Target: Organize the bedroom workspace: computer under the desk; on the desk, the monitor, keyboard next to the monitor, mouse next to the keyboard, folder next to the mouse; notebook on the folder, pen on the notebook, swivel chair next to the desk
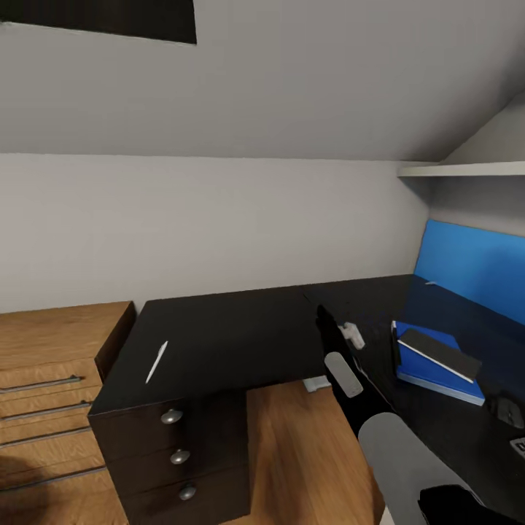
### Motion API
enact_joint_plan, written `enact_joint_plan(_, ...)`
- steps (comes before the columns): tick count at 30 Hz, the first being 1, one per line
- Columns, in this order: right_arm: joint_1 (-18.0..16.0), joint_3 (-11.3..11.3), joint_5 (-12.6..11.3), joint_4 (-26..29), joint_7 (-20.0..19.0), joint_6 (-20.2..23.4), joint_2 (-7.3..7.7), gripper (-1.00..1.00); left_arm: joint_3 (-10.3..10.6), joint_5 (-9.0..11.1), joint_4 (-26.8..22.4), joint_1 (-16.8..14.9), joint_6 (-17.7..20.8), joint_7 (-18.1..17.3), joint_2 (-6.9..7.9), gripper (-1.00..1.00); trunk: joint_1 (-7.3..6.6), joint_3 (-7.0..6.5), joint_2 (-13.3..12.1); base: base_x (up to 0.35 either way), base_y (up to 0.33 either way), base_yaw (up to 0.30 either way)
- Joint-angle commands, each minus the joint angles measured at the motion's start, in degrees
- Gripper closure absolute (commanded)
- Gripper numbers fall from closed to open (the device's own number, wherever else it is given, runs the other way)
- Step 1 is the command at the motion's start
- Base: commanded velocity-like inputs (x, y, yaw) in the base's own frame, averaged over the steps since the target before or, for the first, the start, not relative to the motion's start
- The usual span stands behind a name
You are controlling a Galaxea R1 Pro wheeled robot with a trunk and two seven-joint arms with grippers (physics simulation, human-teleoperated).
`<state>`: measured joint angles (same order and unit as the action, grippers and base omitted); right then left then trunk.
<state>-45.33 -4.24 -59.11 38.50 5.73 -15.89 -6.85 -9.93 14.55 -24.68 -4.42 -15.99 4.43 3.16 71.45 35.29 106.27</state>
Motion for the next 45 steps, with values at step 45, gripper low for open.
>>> enact_joint_plan(45, 0.0, -9.9, 9.6, -8.4, 3.4, -6.3, -3.15, -1.0, 0.1, 0.5, 0.1, 0.0, -0.3, 0.1, 0.0, -1.0, -0.01, -1.38, 0.0, 0.015, 0.079, 0.274)
